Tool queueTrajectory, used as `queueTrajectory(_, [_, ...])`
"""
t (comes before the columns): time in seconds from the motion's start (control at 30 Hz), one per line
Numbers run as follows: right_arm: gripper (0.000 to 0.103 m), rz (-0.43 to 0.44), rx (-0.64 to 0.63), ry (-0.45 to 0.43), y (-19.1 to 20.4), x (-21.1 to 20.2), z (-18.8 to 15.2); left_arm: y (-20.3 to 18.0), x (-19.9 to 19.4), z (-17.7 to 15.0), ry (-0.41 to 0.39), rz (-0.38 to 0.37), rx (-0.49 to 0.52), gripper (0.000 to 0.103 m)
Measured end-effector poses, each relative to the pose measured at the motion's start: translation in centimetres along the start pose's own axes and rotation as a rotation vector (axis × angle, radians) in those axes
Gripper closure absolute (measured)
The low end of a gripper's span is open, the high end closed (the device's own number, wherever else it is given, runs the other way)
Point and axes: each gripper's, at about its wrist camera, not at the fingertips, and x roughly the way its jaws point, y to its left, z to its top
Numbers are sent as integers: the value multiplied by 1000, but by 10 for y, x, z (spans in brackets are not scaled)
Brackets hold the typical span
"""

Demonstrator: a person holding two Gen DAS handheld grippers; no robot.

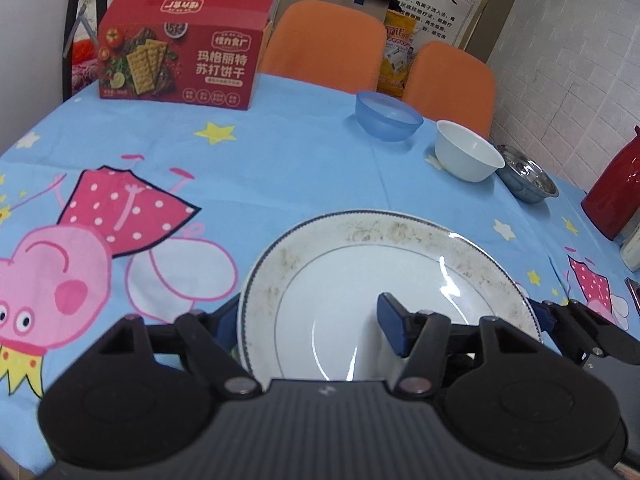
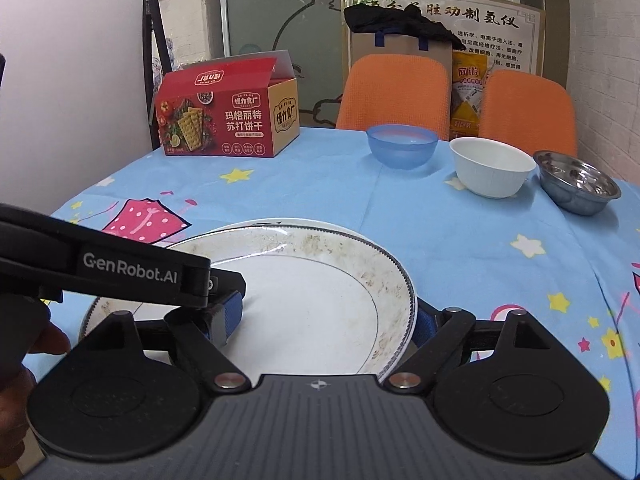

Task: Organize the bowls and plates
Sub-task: 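Lift the gold-rimmed plate with the left tool and carry it over the stack, then lower the gold-rimmed plate onto the white plate and open the left tool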

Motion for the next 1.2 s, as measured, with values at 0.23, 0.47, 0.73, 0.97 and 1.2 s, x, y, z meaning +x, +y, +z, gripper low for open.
queueTrajectory(0.23, [0,25,7,-9,-4,2,0,-2,-18,9,-104,-16,15,33])
queueTrajectory(0.47, [0,27,-17,-9,-2,1,0,-6,-25,13,-128,-19,26,33])
queueTrajectory(0.73, [0,50,84,-14,-6,-2,1,-3,-25,13,-121,-12,10,33])
queueTrajectory(0.97, [0,-1,9,-112,-5,-19,9,-2,-28,14,-128,-12,2,33])
queueTrajectory(1.2, [0,19,28,-109,-6,-23,8,-6,-31,13,-133,-15,18,33])
